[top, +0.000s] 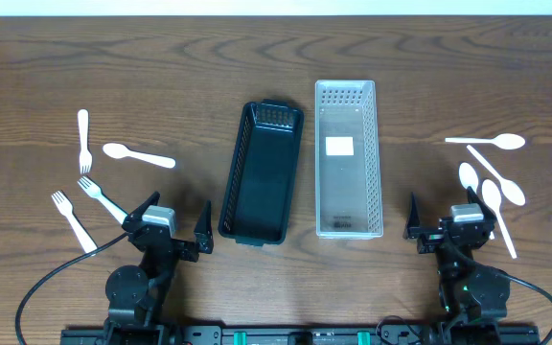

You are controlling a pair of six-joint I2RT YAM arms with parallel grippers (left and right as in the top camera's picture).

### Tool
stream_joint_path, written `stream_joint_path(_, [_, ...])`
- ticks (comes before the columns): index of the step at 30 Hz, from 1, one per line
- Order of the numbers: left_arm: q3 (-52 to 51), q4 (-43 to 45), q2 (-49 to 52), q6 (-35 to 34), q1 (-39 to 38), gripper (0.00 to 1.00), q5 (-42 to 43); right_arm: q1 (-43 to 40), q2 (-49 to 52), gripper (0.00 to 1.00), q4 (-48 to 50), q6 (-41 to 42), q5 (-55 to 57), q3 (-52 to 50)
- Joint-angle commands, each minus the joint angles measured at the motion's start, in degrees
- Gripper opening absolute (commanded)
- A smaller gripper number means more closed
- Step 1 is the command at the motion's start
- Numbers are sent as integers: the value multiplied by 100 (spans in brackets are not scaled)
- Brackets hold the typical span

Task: Pack container

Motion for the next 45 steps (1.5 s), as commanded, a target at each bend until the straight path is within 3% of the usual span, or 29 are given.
stream_joint_path(1, [-146,15,-35,-282,-13,98,63,55,61,99,15,177,173,24])
stream_joint_path(4, [87,48,68,-1165,-13,98,-267,2,229,99,94,428,605,216])
stream_joint_path(8, [767,48,688,-1303,-13,98,-813,-157,859,99,428,424,662,673])
stream_joint_path(12, [1884,22,2035,-1300,-13,98,-979,-313,2037,99,802,424,638,1405])
stream_joint_path(16, [3547,-610,3875,-1300,-13,98,-975,-350,3685,99,654,417,442,2723])
stream_joint_path(22, [6094,-2614,6356,-866,-13,98,-977,-350,6275,99,-1207,417,-286,5337])
stream_joint_path(26, [6933,-3657,7560,-667,-13,98,-984,-350,7676,99,-2719,160,-17,6725])
stream_joint_path(33, [6931,-3923,8902,-678,-13,99,-911,-334,8957,99,-3300,275,-157,7062])
stream_joint_path(34, [6931,-3936,9060,-675,-13,90,-911,-334,9071,99,-3388,275,-157,7062])
stream_joint_path(35, [6931,-3974,9191,-675,-13,82,-911,-334,9158,93,-3467,275,-160,7062])
stream_joint_path(36, [6931,-4013,9315,-680,-13,73,-911,-334,9241,79,-3539,275,-160,7062])
stream_joint_path(38, [6931,-4037,9556,-678,-13,45,-914,-334,9366,36,-3620,275,-157,7062])
stream_joint_path(39, [6931,-4035,9661,-678,-13,36,-911,-334,9423,22,-3630,289,-160,7062])
stream_joint_path(41, [6931,-4013,9877,-710,-15,25,-911,-334,9510,7,-3641,415,-164,7062])
stream_joint_path(44, [6931,-4006,10196,-896,-26,6,-909,-317,9617,1,-3716,470,-160,7062])
stream_joint_path(45, [6931,-4015,10301,-1014,-31,6,-909,-304,9654,1,-3746,470,-160,7060])
